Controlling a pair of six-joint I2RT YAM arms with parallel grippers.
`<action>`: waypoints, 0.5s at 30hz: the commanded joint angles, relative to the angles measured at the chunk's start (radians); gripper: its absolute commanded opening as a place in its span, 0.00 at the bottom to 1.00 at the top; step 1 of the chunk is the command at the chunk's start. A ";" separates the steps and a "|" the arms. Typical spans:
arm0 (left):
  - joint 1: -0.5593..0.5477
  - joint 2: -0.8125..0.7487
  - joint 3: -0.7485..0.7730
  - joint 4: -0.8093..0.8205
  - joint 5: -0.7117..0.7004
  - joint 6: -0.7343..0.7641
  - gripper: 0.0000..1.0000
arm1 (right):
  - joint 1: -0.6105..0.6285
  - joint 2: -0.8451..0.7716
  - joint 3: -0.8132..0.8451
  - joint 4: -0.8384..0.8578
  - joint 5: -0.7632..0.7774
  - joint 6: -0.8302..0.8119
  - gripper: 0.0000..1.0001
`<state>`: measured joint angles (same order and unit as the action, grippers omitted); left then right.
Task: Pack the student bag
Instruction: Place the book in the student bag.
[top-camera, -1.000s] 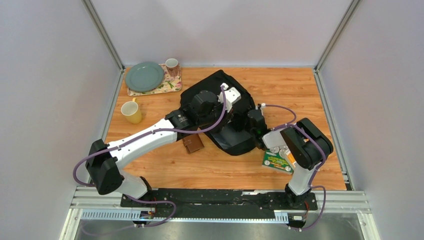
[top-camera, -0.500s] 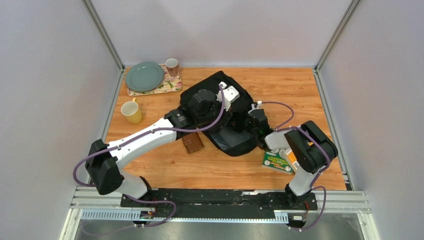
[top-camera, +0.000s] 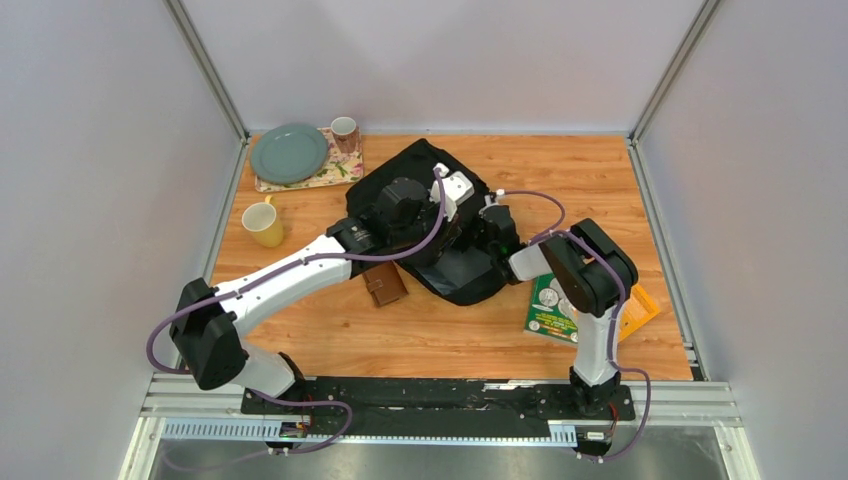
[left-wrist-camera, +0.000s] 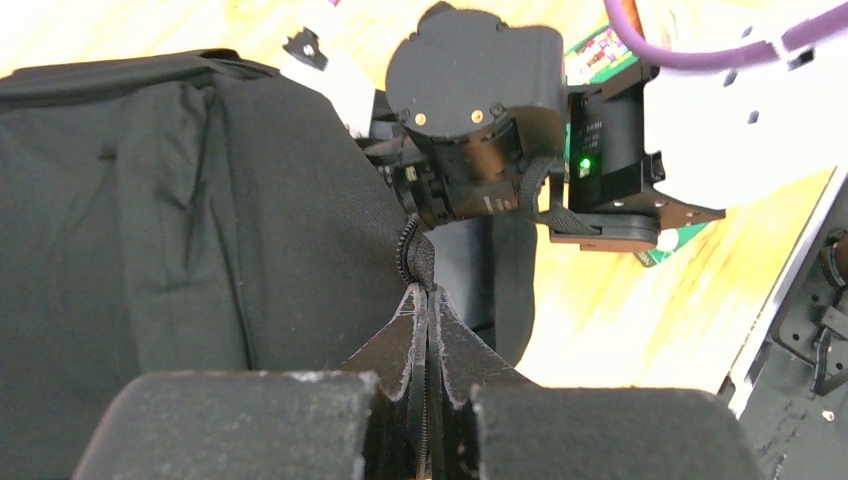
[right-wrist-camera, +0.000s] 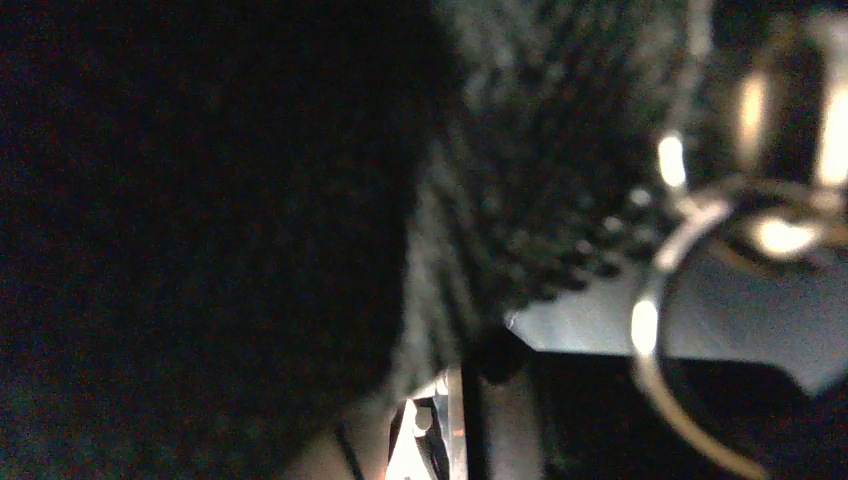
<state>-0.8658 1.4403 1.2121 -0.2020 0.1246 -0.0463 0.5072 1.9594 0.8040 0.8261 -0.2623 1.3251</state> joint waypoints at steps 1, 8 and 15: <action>-0.004 -0.054 -0.014 0.018 0.056 -0.012 0.00 | -0.004 -0.008 0.044 0.120 0.073 0.020 0.27; -0.002 -0.034 -0.016 0.013 0.008 -0.026 0.00 | -0.027 -0.143 -0.041 -0.060 0.084 -0.073 0.55; 0.033 -0.053 -0.059 0.039 -0.029 -0.053 0.00 | -0.035 -0.463 -0.124 -0.485 0.211 -0.249 0.63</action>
<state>-0.8555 1.4345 1.1728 -0.2043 0.1097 -0.0658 0.4778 1.6958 0.6823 0.5545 -0.1600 1.2148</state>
